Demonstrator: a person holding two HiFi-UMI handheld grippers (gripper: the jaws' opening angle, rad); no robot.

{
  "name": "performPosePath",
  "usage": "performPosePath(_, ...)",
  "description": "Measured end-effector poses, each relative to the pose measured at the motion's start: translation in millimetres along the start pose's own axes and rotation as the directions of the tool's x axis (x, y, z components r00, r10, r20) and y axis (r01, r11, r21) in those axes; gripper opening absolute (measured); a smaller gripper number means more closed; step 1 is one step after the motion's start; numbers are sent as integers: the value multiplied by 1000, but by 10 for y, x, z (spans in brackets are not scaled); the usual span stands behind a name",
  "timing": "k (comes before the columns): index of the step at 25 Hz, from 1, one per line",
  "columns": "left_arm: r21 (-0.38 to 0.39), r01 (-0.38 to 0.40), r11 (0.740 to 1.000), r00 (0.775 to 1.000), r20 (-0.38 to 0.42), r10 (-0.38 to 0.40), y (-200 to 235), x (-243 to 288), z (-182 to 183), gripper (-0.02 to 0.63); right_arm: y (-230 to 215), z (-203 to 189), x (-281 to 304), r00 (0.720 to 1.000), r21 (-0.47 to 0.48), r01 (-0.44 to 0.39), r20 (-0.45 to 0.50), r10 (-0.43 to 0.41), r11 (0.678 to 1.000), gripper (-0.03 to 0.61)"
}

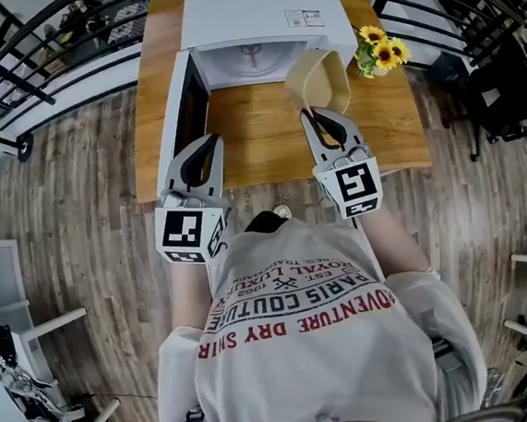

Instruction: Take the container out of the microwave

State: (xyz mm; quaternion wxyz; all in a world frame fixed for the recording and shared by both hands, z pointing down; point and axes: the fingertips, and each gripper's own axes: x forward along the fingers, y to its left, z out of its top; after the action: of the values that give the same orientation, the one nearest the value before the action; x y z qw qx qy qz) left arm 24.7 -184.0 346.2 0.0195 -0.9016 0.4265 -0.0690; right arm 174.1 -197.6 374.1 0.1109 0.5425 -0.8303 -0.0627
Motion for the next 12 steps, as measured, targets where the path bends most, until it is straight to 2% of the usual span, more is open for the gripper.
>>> performPosePath(12, 8, -13, 1000, 1000, 10, 13, -40, -127, -17, 14, 24, 63, -208, 999, 54, 3, 38, -5, 999, 34)
